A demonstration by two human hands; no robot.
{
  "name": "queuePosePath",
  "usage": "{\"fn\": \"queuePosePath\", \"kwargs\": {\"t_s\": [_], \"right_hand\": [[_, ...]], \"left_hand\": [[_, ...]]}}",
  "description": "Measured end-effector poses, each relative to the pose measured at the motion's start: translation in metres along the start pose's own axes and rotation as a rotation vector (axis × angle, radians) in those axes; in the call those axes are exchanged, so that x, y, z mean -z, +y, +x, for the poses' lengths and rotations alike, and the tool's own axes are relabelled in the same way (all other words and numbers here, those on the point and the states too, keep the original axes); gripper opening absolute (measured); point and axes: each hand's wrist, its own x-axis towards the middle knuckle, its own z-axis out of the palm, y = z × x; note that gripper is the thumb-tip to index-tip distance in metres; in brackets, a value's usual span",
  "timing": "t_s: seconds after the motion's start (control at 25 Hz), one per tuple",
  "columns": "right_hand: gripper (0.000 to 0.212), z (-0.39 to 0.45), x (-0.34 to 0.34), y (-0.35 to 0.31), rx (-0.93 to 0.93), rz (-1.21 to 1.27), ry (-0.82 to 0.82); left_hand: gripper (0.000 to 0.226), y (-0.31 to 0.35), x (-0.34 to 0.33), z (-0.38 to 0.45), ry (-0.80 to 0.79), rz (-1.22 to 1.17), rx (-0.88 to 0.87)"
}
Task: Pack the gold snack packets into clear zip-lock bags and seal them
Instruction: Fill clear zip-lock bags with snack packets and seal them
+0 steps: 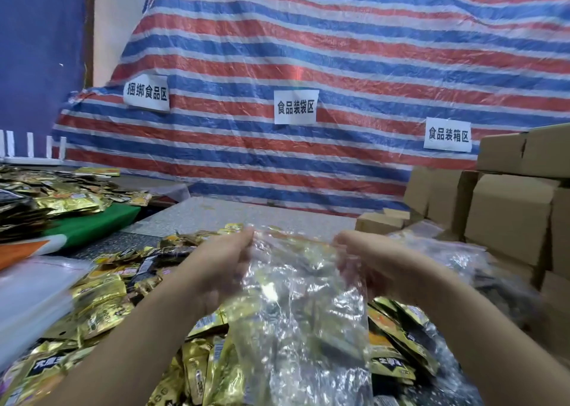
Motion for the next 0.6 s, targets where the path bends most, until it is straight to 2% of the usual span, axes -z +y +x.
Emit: {"fn": "queuePosePath", "kwargs": {"t_s": [0.12, 0.16, 0.24, 0.32, 0.36, 0.4, 0.48, 0.52, 0.6], "right_hand": [[0.055, 0.023, -0.003, 0.024, -0.026, 0.082, 0.003], [0.056, 0.032, -0.005, 0.032, -0.034, 0.140, 0.033], [0.044, 0.049, -0.011, 0.046, -0.012, 0.143, 0.155], [0.026, 0.064, -0.015, 0.057, 0.129, -0.213, 0.294], [0.018, 0.067, -0.018, 0.057, 0.242, -0.408, 0.287], [0.019, 0.069, -0.022, 0.055, 0.354, -0.554, 0.204], [0.035, 0.075, -0.034, 0.050, 0.521, -0.705, -0.037], [0.040, 0.082, -0.043, 0.048, 0.564, -0.793, -0.106], [0.056, 0.099, -0.060, 0.044, 0.544, -1.026, -0.127]], "left_hand": [[0.043, -0.020, 0.006, -0.001, -0.031, 0.120, -0.107], [0.045, -0.026, 0.009, -0.001, -0.048, 0.154, -0.146], [0.048, -0.038, 0.016, -0.001, -0.063, 0.153, -0.175], [0.049, -0.046, 0.020, -0.001, -0.051, 0.147, -0.191], [0.049, -0.047, 0.021, 0.001, -0.038, 0.146, -0.206], [0.049, -0.048, 0.022, 0.003, -0.022, 0.132, -0.225], [0.046, -0.049, 0.026, 0.006, 0.009, 0.084, -0.265], [0.046, -0.049, 0.029, 0.008, 0.019, 0.081, -0.275], [0.050, -0.053, 0.033, 0.010, 0.024, 0.120, -0.258]]}}
